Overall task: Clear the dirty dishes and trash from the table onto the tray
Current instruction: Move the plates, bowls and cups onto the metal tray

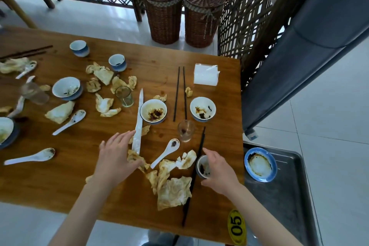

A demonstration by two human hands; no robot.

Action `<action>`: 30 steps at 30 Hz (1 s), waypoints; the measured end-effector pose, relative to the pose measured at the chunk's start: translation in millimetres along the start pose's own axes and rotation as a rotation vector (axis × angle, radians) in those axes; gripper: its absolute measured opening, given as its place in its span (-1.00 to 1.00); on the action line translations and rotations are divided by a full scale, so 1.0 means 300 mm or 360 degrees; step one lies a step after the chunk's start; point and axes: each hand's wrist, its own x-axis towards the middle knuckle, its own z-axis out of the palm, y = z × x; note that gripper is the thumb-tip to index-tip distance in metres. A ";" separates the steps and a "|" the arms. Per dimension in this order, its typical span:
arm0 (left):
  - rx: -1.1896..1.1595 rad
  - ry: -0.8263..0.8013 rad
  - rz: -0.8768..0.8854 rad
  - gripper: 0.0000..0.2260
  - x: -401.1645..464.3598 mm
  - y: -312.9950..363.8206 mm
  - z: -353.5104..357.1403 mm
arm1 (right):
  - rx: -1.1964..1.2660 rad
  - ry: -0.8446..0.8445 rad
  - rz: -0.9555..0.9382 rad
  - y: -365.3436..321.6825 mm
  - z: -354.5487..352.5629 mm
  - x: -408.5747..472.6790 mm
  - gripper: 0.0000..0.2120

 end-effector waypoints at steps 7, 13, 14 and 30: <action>-0.0040 0.0029 0.0002 -0.23 0.041 0.041 0.019 | 0.0065 0.0045 -0.0032 0.024 -0.032 0.006 -0.17; -0.0072 0.0034 0.0101 -0.22 0.155 0.057 -0.001 | 0.0154 0.0193 0.0037 0.029 -0.118 0.031 -0.20; -0.0081 0.0034 0.0136 -0.21 0.181 0.058 0.000 | 0.0174 0.0224 0.0056 0.023 -0.131 0.038 -0.20; 0.0047 -0.0382 0.0381 0.13 0.566 0.082 0.121 | 0.0267 0.0727 0.0335 -0.114 -0.312 0.337 -0.20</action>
